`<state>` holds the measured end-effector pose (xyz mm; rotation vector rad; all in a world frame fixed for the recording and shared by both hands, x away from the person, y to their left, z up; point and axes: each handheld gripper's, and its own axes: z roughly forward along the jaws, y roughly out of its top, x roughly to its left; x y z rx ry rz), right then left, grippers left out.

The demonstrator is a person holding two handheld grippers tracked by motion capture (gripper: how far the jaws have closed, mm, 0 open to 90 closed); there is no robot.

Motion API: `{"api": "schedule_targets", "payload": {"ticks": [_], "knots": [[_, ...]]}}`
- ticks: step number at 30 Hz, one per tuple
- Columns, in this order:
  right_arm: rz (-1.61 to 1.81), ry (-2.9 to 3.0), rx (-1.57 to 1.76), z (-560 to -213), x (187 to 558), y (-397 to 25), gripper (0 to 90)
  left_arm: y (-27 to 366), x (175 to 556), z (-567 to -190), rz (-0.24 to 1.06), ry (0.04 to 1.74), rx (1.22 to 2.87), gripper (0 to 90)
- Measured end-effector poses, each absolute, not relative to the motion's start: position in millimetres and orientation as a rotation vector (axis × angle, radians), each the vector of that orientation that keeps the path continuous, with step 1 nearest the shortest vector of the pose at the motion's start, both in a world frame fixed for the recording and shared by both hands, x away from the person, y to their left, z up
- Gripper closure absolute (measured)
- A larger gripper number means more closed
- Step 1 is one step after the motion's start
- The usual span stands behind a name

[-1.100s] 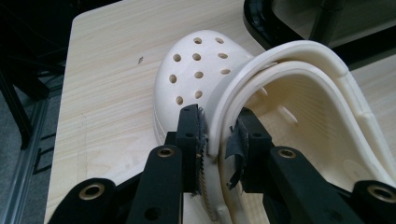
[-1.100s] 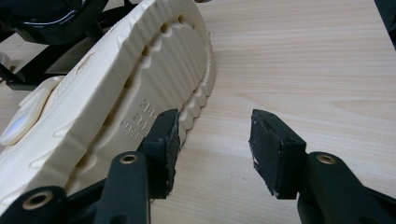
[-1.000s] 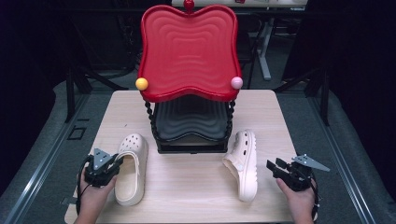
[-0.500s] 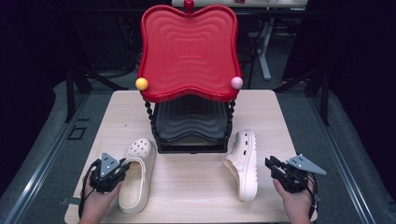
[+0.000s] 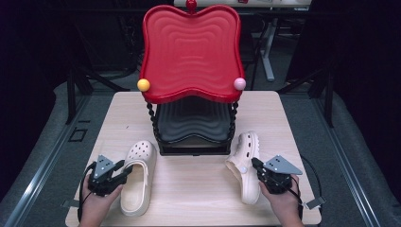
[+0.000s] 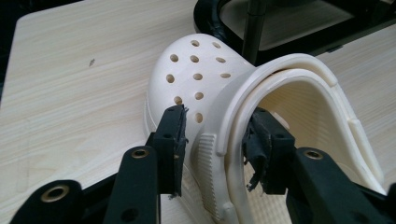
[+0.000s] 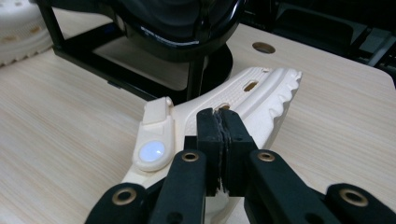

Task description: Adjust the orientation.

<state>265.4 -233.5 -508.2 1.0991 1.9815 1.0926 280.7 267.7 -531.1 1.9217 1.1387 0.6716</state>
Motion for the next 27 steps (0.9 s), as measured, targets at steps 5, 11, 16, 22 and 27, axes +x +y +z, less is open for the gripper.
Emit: {"api": "schedule_targets", "payload": {"ticks": [5, 11, 16, 22, 27], "knots": [[1.076, 1.999, 1.113, -511, 268, -237, 90.0, 269, 281, -532, 0.658, 1.151, 1.905, 56.8], [1.081, 1.969, 1.174, -509, 265, -249, 90.0, 270, 280, -531, 0.662, 1.150, 1.903, 56.0], [1.098, 1.942, 1.233, -509, 263, -262, 90.0, 270, 280, -531, 0.660, 1.152, 1.901, 55.1], [1.047, 1.903, 1.280, -511, 259, -277, 90.0, 270, 280, -531, 0.659, 1.152, 1.898, 54.9], [1.047, 1.882, 1.343, -514, 260, -291, 90.0, 270, 280, -531, 0.660, 1.152, 1.899, 54.9]]}}
